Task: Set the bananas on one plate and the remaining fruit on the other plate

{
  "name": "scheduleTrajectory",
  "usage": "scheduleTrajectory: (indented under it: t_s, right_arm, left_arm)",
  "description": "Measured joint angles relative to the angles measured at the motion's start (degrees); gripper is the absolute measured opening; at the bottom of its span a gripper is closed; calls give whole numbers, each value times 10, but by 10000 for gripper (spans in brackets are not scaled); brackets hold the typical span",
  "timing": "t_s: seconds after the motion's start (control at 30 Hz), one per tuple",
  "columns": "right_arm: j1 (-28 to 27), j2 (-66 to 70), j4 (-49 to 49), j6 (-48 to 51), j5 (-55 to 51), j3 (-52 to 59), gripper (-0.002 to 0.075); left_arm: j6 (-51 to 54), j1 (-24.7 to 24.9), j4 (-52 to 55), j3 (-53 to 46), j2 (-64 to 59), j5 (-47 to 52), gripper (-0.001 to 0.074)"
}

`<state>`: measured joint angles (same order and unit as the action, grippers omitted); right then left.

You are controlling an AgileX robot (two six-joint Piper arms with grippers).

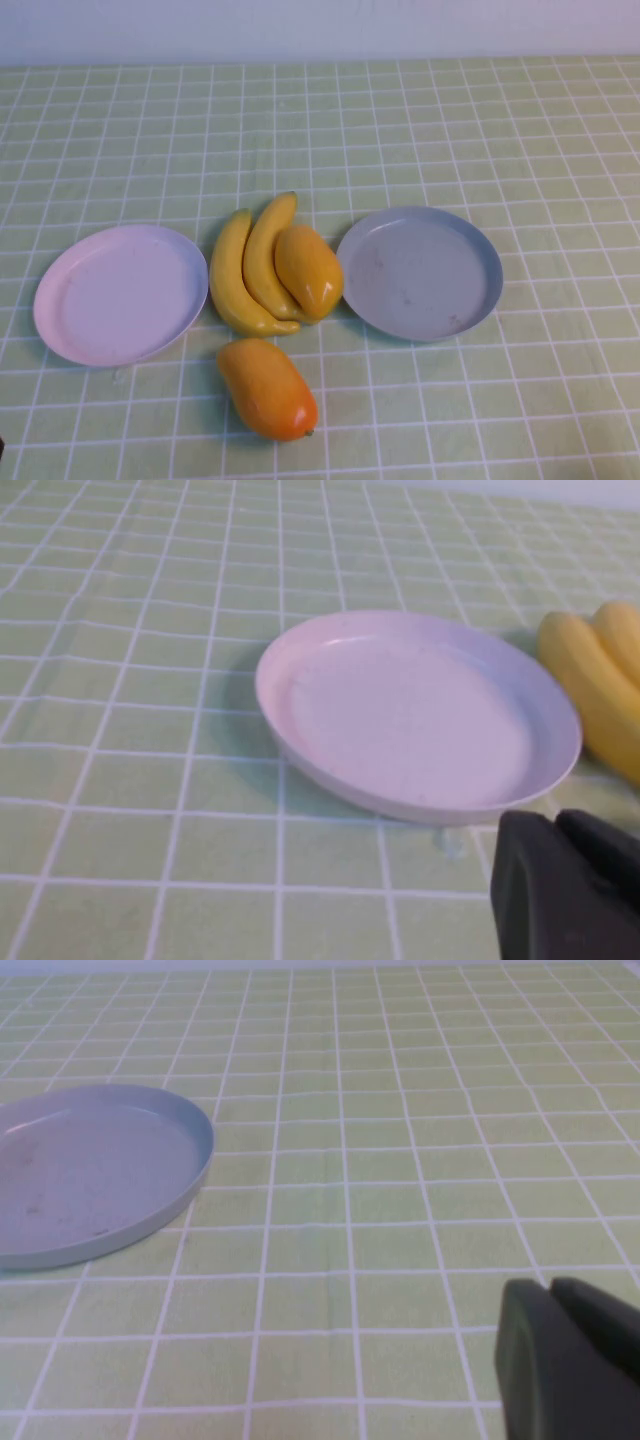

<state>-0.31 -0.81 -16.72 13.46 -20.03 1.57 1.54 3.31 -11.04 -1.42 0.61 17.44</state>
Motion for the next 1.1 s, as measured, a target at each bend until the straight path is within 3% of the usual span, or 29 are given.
scheduleTrajectory:
  t_s: [0.2, 0.4, 0.7, 1.1]
  right_arm:
    - [0, 0, 0, 0, 0, 0, -17]
    - [0, 0, 0, 0, 0, 0, -17]
    - [0, 0, 0, 0, 0, 0, -17]
    - [0, 0, 0, 0, 0, 0, -17]
  left_arm:
    - [0, 0, -112, 0, 0, -48, 0]
    - [-1, 0, -129, 0, 0, -56, 0]
    - [69, 0, 3, 0, 0, -1, 0]
    - [72, 0, 12, -1, 0, 7, -1]
